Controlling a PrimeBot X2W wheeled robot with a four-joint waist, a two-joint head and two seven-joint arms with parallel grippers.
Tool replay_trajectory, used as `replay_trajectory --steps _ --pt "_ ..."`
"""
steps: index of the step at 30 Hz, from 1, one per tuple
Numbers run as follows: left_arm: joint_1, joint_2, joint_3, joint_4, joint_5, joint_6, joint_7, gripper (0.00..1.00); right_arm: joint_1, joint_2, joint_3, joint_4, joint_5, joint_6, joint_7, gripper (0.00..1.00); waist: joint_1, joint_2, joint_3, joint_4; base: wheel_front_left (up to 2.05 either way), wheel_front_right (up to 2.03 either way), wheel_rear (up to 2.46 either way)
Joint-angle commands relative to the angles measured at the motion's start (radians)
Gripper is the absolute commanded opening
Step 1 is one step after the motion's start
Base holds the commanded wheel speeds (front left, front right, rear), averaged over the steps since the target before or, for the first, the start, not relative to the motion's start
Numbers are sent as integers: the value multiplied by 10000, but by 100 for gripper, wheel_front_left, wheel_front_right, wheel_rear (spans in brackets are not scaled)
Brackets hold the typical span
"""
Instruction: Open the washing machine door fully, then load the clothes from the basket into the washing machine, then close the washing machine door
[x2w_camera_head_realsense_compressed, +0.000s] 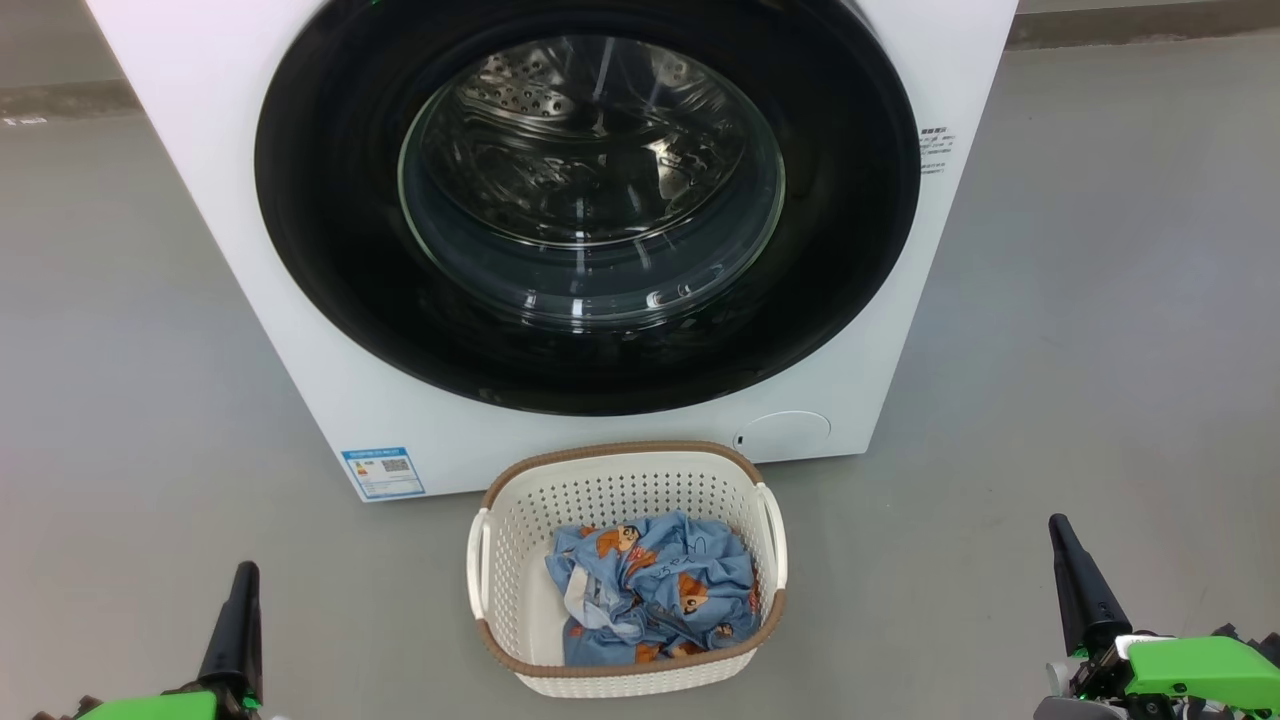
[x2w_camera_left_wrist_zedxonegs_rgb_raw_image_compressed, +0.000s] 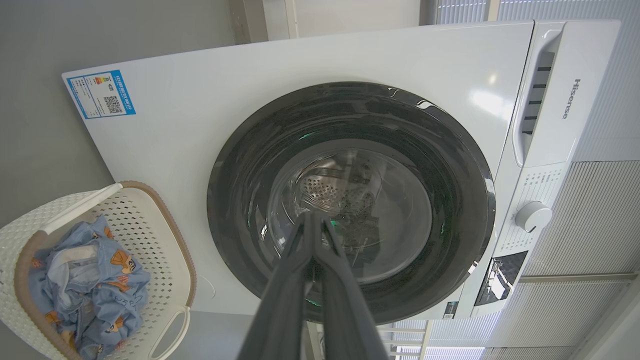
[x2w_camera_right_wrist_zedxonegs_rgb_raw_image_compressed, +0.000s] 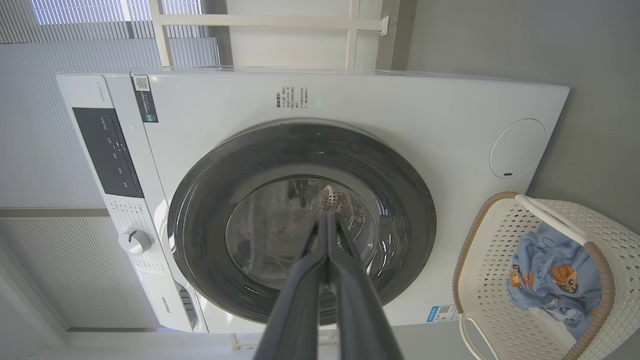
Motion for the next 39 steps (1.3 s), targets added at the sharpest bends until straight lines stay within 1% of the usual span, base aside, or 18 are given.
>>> replay_trajectory --steps 1,15,16,18,22,24,29,33,39 --pt "-390 164 336 -243 41 -106 49 0 -413 -49 236 -268 -37 -11 85 0 0 0 0 0 0 0 0" --pt "-390 164 337 -243 41 -106 49 0 -412 -49 239 -268 -35 -11 83 0 0 0 0 0 0 0 0" --pt "0 -2 2 0 1 0 -2 100 2 0 0 8 -2 0 -5 100 0 0 0 0 0 0 0" --pt "29 -28 -6 73 1 11 -7 100 31 13 -1 83 -1 0 -21 100 0 0 1 0 0 0 0" --pt "385 -200 -84 540 1 17 -13 100 359 159 3 609 -2 0 -25 100 0 0 6 -1 0 0 0" --pt "364 -195 -105 527 7 15 -70 100 342 155 31 573 -29 0 -83 100 1 0 34 -1 0 0 0" --pt "355 -180 -171 522 19 10 -220 100 346 147 88 505 -105 -1 -230 100 23 0 0 3 0 0 0" --pt "378 -168 -219 503 38 6 -339 100 377 140 140 430 -203 -1 -347 100 2 0 13 6 0 0 0" --pt "374 -151 -258 457 150 0 -517 100 375 130 220 304 -493 -2 -523 100 1 0 18 12 0 0 0"
